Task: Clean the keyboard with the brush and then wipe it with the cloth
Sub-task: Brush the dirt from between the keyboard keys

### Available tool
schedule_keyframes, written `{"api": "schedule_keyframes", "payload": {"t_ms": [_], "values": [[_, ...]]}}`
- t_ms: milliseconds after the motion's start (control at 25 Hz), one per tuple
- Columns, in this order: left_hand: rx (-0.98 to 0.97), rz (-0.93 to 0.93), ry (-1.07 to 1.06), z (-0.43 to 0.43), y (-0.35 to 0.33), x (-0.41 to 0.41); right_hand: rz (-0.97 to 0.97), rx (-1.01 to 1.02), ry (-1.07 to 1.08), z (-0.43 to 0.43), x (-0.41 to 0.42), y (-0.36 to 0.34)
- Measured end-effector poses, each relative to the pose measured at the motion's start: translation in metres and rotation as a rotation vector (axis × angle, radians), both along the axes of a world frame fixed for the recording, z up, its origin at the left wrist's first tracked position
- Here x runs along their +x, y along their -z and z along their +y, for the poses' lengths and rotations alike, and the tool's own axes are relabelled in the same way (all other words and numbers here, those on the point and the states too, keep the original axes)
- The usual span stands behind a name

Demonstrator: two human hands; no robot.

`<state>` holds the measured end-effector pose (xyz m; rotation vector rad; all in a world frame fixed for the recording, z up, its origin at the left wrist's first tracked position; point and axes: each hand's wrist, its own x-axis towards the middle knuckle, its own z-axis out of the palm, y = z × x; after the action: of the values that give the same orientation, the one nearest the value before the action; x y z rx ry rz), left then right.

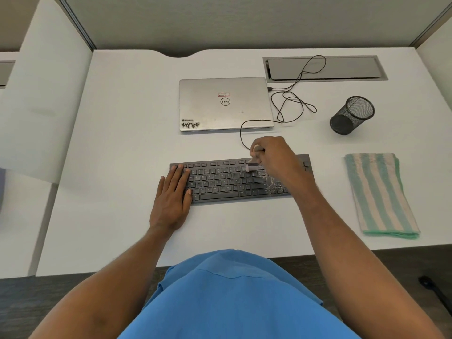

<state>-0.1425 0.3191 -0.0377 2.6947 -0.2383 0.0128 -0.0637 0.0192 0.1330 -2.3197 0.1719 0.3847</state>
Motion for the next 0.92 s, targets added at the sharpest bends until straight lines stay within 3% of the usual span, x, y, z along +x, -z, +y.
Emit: {"api": "schedule_keyframes", "payload": {"t_ms": [240,560,800,920], "values": [[-0.002,-0.004,-0.002,-0.001,-0.001,0.0,0.03,-0.054,0.155,-0.019,-0.001,0.001],[0.005,-0.001,-0.005,-0.001,0.0,-0.001,-0.145,-0.347,-0.205,0.007,-0.006,0.009],[0.012,-0.012,-0.009,-0.001,0.002,0.0,-0.146,-0.535,-0.154,-0.011,-0.007,0.009],[0.015,-0.01,-0.008,-0.001,0.002,-0.001,-0.152,-0.486,-0.153,-0.011,-0.004,0.004]]}}
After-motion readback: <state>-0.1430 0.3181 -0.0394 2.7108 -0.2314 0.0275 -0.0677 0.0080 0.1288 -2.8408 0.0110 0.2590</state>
